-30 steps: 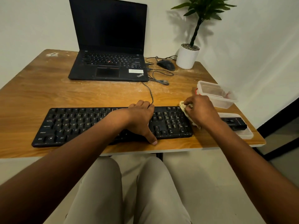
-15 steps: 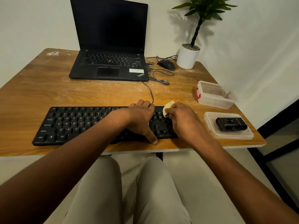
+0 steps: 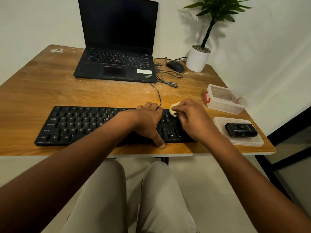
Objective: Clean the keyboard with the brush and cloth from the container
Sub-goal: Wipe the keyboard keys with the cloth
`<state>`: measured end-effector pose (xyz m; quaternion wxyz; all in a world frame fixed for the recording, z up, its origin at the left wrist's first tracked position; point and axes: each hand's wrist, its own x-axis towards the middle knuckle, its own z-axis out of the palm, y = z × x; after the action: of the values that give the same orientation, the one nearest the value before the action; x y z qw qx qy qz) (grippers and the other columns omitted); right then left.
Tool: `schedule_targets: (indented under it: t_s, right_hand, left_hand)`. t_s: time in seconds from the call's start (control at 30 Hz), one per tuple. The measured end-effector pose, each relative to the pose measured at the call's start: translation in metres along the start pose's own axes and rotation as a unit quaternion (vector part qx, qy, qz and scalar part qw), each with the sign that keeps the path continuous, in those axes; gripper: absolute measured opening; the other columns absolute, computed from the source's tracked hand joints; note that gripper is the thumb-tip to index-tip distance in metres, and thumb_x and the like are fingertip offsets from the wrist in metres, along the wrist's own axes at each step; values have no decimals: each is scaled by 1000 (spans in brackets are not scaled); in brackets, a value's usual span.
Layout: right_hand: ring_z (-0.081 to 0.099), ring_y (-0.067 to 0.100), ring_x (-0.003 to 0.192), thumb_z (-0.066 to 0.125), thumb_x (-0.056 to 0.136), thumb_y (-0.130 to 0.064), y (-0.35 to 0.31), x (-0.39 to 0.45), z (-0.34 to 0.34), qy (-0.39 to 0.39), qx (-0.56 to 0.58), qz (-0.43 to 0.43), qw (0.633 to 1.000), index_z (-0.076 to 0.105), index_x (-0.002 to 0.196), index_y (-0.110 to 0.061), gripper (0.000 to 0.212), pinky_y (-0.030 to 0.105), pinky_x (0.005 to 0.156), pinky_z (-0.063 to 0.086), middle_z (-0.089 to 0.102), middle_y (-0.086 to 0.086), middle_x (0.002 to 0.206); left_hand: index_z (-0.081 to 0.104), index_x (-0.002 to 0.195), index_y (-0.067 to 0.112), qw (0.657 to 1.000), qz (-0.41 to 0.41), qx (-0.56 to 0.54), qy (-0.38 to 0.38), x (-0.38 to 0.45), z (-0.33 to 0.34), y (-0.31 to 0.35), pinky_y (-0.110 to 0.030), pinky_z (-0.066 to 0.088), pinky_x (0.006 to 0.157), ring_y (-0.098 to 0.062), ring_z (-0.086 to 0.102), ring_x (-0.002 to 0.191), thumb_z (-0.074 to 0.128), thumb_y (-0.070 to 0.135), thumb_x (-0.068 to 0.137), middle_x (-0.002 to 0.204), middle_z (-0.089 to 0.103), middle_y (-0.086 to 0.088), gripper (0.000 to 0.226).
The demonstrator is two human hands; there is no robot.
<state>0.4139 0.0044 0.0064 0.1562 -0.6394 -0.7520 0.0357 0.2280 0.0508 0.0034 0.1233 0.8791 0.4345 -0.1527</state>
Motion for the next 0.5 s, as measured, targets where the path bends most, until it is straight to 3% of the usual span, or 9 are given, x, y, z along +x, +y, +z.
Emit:
schedule_targets:
  t_s: [0.3,0.5]
  right_hand:
    - [47,21,117,51,101,-7,-8,-47,3,-61,-63,-49,995,68,133,-19,38,34,90,49,54,3,127]
    - [53,10,109,54,102,-6,-7,-64,-17,-92,2,-27,995,69,132,-22,38,20,87,44,57,-4,118]
  left_hand:
    - [6,164,11,1000,15,12,10,4,5,-3,-50,19,126,-31,10,154,73,81,69,169,10,-9,136]
    - [8,164,11,1000,18,13,15,5,6,-4,-51,20,125,-31,12,153,73,82,69,167,13,-9,135]
